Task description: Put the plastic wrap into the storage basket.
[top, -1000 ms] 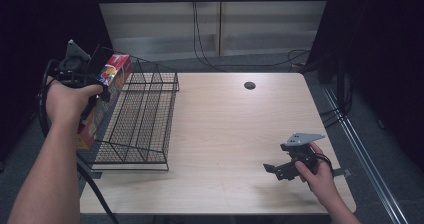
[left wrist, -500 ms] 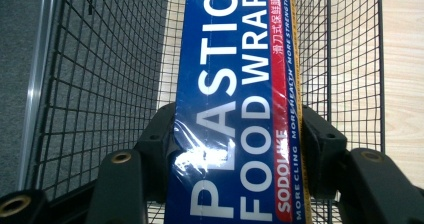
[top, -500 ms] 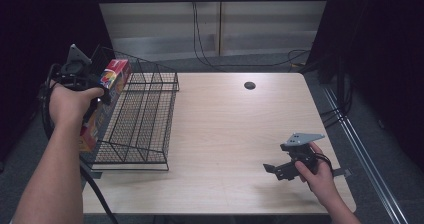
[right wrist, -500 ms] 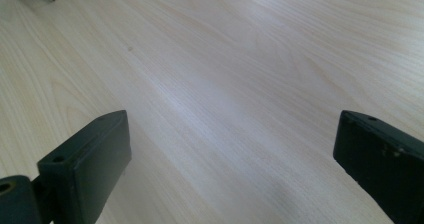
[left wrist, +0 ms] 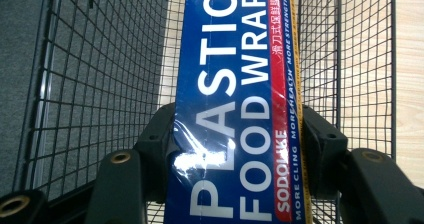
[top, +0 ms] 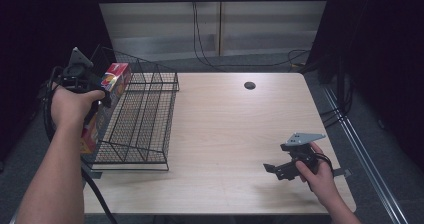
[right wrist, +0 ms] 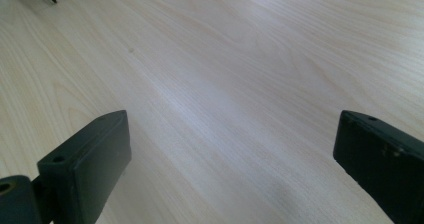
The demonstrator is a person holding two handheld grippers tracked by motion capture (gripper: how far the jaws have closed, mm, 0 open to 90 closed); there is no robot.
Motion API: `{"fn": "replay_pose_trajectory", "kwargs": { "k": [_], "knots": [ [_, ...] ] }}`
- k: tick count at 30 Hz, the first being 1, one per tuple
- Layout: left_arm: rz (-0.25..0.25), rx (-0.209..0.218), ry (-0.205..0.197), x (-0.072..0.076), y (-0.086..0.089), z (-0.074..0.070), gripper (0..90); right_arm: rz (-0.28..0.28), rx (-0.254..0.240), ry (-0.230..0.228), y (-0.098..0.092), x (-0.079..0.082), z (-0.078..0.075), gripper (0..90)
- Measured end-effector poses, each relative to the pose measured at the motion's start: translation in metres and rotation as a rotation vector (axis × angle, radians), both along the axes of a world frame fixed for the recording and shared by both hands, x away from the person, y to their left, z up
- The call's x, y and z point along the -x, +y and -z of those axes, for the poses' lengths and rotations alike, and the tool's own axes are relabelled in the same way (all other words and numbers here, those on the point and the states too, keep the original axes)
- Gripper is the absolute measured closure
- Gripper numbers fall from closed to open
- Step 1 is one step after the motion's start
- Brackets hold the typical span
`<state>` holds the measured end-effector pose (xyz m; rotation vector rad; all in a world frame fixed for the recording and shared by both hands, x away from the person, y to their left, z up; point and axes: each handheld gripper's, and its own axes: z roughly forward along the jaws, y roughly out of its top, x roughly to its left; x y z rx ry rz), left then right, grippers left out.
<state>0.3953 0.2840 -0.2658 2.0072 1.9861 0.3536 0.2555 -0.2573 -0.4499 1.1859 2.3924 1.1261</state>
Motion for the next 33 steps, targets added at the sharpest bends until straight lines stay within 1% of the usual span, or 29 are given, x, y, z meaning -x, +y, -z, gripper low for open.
{"fn": "replay_pose_trajectory", "kwargs": {
  "k": [2,3,5,6,12,13,17,18,21,22,23,24,26,27,28,29,30,32,33],
  "knots": [
    [-0.005,0.000,0.005,0.000,0.001,0.002,43.1,0.000,0.006,-0.001,0.000,0.000,0.000,2.1],
    [-0.014,0.011,0.009,0.001,0.001,0.004,43.0,-0.002,0.005,-0.002,0.000,0.000,0.000,2.1],
    [-0.014,0.012,0.014,0.001,0.001,0.006,42.9,-0.005,0.004,0.000,0.001,0.000,0.000,2.1],
    [-0.008,0.000,0.018,0.000,0.002,0.007,42.9,-0.004,0.005,-0.002,0.001,0.000,0.000,2.1],
    [-0.008,-0.004,0.029,0.000,0.002,0.009,42.6,-0.001,0.004,-0.004,0.001,0.000,0.000,2.1],
    [-0.018,0.015,0.026,0.000,0.002,0.011,42.5,0.003,0.001,0.000,0.001,-0.001,0.000,2.1],
    [-0.024,0.007,0.033,-0.002,0.000,0.011,42.3,-0.002,0.004,0.003,0.002,-0.002,0.000,2.1],
    [-0.019,0.002,0.032,-0.003,0.000,0.012,42.1,-0.008,0.001,0.004,0.002,-0.002,0.000,2.1],
    [-0.025,0.004,0.037,-0.006,-0.002,0.014,42.0,-0.010,0.000,0.004,0.003,-0.003,0.000,2.1],
    [-0.017,-0.010,0.038,-0.008,-0.002,0.014,41.9,-0.008,0.003,0.003,0.003,-0.003,0.000,2.1],
    [-0.028,0.004,0.037,-0.009,-0.004,0.015,41.8,-0.008,0.005,0.003,0.003,-0.003,0.001,2.1],
    [-0.019,-0.007,0.039,-0.010,-0.005,0.016,41.8,-0.008,0.002,0.003,0.002,-0.004,0.001,2.1],
    [-0.019,-0.006,0.040,-0.011,-0.006,0.017,41.6,-0.006,-0.001,0.006,0.002,-0.004,0.001,2.1],
    [-0.015,-0.006,0.050,-0.013,-0.009,0.019,41.4,-0.002,0.001,0.009,0.002,-0.003,0.001,2.1],
    [-0.010,-0.016,0.055,-0.014,-0.011,0.019,41.2,-0.002,0.000,0.009,0.001,-0.003,0.001,2.1],
    [-0.016,-0.018,0.052,-0.014,-0.012,0.019,41.1,-0.004,0.001,0.009,0.001,-0.004,0.001,2.1],
    [-0.014,-0.012,0.033,-0.014,-0.011,0.018,40.6,-0.004,0.003,0.012,0.001,-0.004,0.001,2.1],
    [-0.026,0.023,-0.041,-0.013,-0.009,0.010,38.4,-0.005,0.004,0.010,0.001,-0.005,0.002,2.1],
    [-0.031,0.028,-0.050,-0.013,-0.009,0.007,34.8,-0.004,0.006,0.011,0.001,-0.005,0.002,2.1]
  ]
}}
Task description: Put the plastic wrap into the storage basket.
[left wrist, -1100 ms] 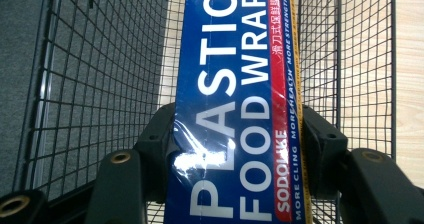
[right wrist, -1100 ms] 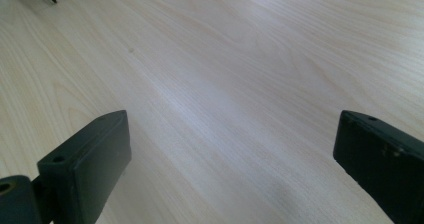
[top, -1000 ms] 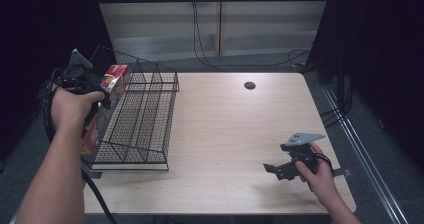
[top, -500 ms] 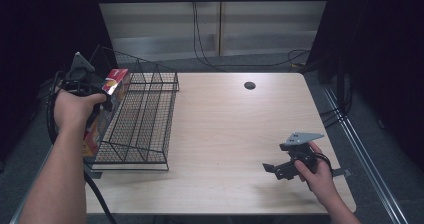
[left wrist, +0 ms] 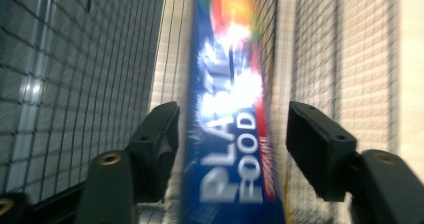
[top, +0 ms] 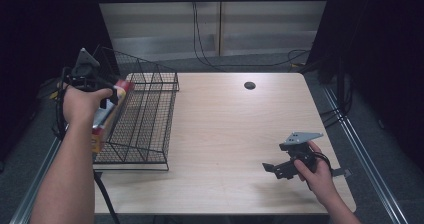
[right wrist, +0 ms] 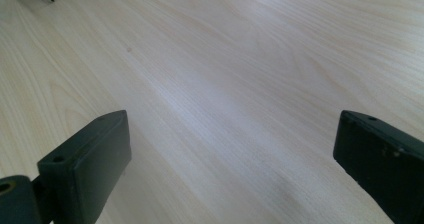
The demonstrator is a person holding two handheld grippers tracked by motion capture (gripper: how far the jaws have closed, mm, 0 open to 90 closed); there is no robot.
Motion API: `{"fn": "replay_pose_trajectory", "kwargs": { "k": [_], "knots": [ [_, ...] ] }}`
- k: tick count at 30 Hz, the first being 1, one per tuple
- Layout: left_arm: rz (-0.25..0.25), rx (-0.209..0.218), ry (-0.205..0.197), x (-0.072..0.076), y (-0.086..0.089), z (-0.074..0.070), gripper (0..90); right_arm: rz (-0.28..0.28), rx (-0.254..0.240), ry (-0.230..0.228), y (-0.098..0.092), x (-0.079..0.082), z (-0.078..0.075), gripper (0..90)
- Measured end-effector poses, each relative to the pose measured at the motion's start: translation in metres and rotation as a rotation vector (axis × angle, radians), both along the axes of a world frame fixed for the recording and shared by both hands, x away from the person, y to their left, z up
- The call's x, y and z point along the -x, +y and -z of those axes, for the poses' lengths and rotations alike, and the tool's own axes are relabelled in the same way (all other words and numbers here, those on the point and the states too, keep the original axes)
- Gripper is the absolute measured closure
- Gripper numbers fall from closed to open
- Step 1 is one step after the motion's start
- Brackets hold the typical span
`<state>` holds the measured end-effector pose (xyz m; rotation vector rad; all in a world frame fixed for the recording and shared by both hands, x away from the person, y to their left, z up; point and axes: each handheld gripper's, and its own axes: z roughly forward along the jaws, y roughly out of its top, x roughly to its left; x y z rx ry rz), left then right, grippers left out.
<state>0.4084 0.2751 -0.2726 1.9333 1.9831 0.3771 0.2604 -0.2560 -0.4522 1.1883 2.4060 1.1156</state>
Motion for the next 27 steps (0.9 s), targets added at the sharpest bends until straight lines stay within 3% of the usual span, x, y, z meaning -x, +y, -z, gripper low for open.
{"fn": "replay_pose_trajectory", "kwargs": {
  "k": [2,5,8,10,16,19,22,27],
  "knots": [
    [0.017,0.002,0.015,0.000,-0.001,-0.005,33.4,0.004,-0.003,0.002,0.000,0.000,0.000,2.1],
    [0.018,0.035,-0.004,0.002,-0.004,-0.007,31.5,0.001,-0.003,0.003,0.001,0.000,0.001,2.1],
    [0.043,0.045,-0.002,0.002,-0.011,-0.004,29.5,-0.001,0.001,0.001,0.002,0.001,0.000,2.1],
    [0.070,0.073,0.009,0.004,-0.016,0.001,28.5,0.000,0.000,-0.002,0.002,0.002,-0.001,2.1],
    [0.098,0.102,-0.015,0.005,-0.025,0.002,25.9,-0.002,0.002,-0.008,0.002,0.002,-0.002,2.1],
    [0.120,0.109,-0.008,0.005,-0.028,0.003,24.4,-0.006,0.000,-0.010,0.003,0.002,-0.002,2.1],
    [0.161,0.138,-0.029,0.006,-0.034,0.005,20.6,-0.006,0.007,-0.008,0.004,0.002,-0.001,2.1],
    [0.199,0.146,-0.041,0.006,-0.042,0.010,19.1,-0.009,0.006,-0.008,0.004,0.001,-0.001,2.1]
  ]
}}
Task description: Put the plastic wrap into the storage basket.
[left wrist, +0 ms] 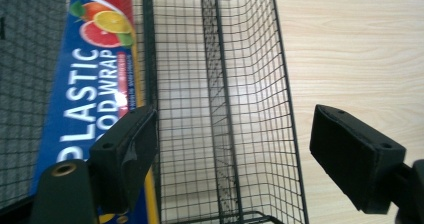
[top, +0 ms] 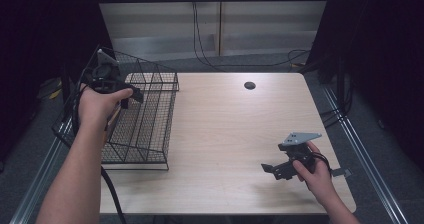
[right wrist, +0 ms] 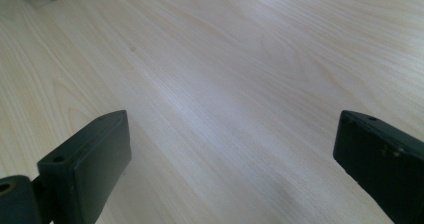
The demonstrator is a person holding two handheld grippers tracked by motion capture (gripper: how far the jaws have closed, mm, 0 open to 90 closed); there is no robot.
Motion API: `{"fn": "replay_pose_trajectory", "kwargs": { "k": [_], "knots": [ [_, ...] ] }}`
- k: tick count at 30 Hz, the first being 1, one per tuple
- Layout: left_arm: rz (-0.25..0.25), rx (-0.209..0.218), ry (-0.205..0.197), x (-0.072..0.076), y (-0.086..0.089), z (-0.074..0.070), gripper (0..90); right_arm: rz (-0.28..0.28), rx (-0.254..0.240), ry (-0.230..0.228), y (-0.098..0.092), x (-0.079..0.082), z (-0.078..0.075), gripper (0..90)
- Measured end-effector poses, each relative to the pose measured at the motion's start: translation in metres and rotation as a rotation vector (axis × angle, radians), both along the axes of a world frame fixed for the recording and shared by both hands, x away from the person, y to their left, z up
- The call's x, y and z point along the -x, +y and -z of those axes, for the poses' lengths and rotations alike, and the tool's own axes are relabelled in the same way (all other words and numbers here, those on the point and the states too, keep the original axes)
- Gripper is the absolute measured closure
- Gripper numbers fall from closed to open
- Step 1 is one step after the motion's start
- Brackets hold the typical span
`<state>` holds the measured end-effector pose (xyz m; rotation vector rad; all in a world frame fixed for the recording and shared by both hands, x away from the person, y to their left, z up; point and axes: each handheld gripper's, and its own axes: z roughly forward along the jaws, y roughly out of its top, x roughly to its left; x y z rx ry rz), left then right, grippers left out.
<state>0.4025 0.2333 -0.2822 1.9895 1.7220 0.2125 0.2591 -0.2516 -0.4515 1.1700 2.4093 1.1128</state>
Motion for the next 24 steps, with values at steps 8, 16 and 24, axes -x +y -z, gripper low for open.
{"fn": "replay_pose_trajectory", "kwargs": {
  "k": [8,16,24],
  "knots": [
    [0.048,-0.004,-0.012,0.000,-0.013,0.007,17.5,-0.007,0.006,0.000,0.001,-0.001,0.001,2.1],
    [0.102,0.008,-0.031,0.002,-0.027,0.012,16.7,-0.004,0.003,0.008,0.000,-0.002,0.004,2.1],
    [0.147,0.028,-0.025,0.005,-0.040,0.020,16.5,0.003,0.003,0.009,-0.002,-0.002,0.004,2.1]
  ]
}}
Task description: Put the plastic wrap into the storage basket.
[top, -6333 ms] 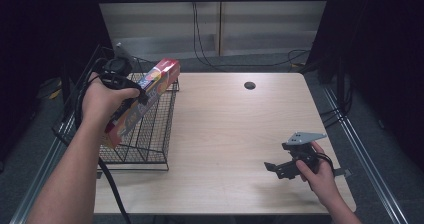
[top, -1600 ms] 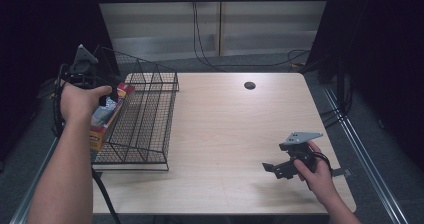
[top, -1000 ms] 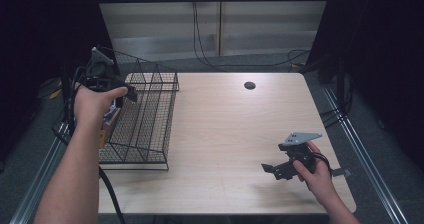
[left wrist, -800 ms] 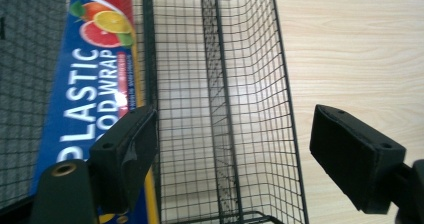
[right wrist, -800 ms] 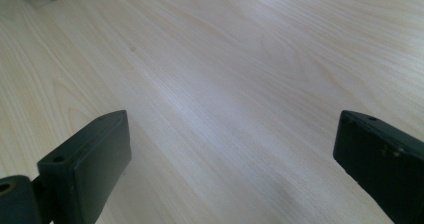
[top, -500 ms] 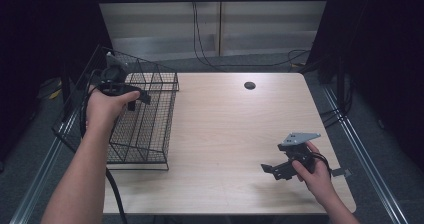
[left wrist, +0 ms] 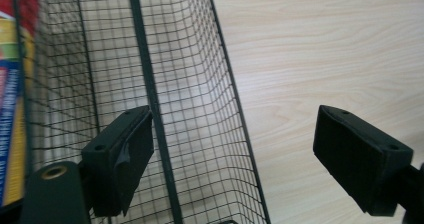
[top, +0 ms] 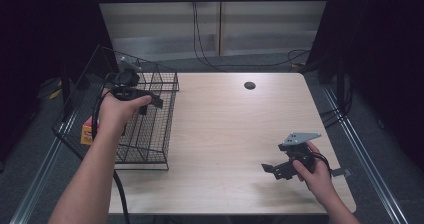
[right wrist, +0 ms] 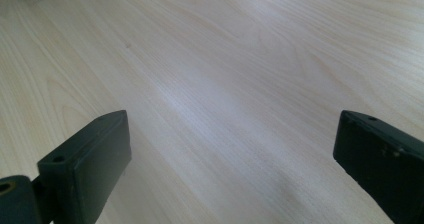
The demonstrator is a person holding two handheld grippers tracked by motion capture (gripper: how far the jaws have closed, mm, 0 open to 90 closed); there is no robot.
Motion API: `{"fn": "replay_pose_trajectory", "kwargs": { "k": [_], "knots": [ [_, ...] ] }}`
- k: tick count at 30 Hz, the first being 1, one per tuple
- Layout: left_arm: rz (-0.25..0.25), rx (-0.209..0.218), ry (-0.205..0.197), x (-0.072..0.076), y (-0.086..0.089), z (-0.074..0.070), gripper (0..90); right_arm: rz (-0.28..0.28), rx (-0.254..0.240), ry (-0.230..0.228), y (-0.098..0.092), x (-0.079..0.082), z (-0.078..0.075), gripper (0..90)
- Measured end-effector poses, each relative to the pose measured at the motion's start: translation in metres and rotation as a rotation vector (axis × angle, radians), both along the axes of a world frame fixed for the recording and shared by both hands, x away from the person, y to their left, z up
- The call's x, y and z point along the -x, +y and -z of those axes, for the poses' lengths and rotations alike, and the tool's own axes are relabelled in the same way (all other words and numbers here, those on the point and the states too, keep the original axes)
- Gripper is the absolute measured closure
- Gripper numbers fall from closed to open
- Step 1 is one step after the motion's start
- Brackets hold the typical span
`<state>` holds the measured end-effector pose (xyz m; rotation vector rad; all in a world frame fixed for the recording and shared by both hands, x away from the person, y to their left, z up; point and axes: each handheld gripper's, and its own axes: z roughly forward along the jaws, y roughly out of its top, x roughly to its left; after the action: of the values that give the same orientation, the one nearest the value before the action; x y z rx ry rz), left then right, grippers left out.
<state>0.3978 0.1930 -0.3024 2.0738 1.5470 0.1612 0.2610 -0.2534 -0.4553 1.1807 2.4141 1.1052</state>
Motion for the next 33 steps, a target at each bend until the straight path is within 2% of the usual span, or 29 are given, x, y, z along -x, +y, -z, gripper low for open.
{"fn": "replay_pose_trajectory", "kwargs": {
  "k": [5,8,9,15,22,28,32,33],
  "knots": [
    [0.039,0.012,0.005,0.003,-0.010,0.007,16.5,-0.009,0.005,-0.002,0.001,0.000,0.001,2.1],
    [0.041,0.014,0.005,0.004,-0.013,0.009,16.5,-0.008,0.008,0.001,0.001,0.000,0.002,2.1],
    [0.059,0.011,0.005,0.004,-0.014,0.010,16.5,-0.002,0.009,0.001,0.001,0.000,0.002,2.1],
    [0.074,0.028,0.004,0.006,-0.022,0.014,16.5,0.002,0.009,0.002,0.000,0.000,0.001,2.1],
    [0.111,0.026,0.009,0.008,-0.029,0.019,16.5,0.003,0.015,0.006,0.001,0.000,0.001,2.1],
    [0.137,0.040,-0.004,0.012,-0.039,0.023,16.6,0.006,0.017,0.003,0.000,0.000,0.002,2.1],
    [0.152,0.031,-0.002,0.013,-0.043,0.026,16.6,0.007,0.017,0.003,0.000,0.000,0.001,2.1],
    [0.148,0.043,-0.001,0.014,-0.046,0.028,16.5,0.006,0.016,-0.003,0.000,0.000,0.002,2.1]
  ]
}}
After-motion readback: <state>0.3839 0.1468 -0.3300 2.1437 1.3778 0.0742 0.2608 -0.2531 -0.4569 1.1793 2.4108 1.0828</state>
